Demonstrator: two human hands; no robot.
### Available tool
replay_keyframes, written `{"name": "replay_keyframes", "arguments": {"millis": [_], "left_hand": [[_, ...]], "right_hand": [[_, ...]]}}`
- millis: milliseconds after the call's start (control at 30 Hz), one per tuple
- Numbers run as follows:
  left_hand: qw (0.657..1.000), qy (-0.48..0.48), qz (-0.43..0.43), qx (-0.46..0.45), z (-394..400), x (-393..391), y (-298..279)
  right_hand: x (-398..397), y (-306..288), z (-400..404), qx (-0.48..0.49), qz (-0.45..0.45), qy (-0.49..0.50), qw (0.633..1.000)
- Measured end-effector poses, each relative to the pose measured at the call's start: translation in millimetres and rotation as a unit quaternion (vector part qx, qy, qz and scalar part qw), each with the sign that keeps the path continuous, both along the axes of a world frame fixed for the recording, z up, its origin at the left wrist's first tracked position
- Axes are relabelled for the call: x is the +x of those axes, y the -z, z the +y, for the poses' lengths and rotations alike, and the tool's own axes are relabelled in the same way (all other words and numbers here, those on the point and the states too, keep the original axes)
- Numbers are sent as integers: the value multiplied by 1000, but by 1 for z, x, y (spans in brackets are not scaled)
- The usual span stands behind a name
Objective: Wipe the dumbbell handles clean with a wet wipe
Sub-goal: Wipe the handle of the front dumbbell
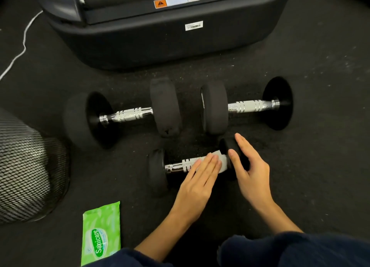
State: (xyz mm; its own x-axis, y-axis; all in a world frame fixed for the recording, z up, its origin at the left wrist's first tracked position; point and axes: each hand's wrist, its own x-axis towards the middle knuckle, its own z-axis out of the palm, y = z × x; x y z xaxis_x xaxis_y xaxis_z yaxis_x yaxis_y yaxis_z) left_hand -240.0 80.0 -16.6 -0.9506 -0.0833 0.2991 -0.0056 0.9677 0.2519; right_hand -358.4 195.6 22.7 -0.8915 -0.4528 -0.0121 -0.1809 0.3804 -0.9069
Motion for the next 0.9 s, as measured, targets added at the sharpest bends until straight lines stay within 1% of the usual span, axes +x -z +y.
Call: {"name": "replay_keyframes", "arguments": {"millis": [133, 233, 367, 467, 733, 900], "left_hand": [[1000, -17, -7, -15, -10, -13, -7], [999, -19, -28, -5, -7, -20, -12], [1000, -24, -10, 0, -6, -29, -11], [1000, -10, -3, -24, -8, -32, -11], [999, 26, 18, -30, -6, -9, 0], [998, 15, 20, -59, -1, -6, 6]], "right_hand": [[-1, 2, -1, 10, 8, -3, 1000], [0, 2, -2, 15, 19, -3, 1000], [3, 2, -1, 13, 28, -4, 1000], [2, 3, 0, 15, 28, -6, 999], [1, 3, 0, 9, 27, -7, 1000], [0, 4, 1, 1, 34, -9, 999]]}}
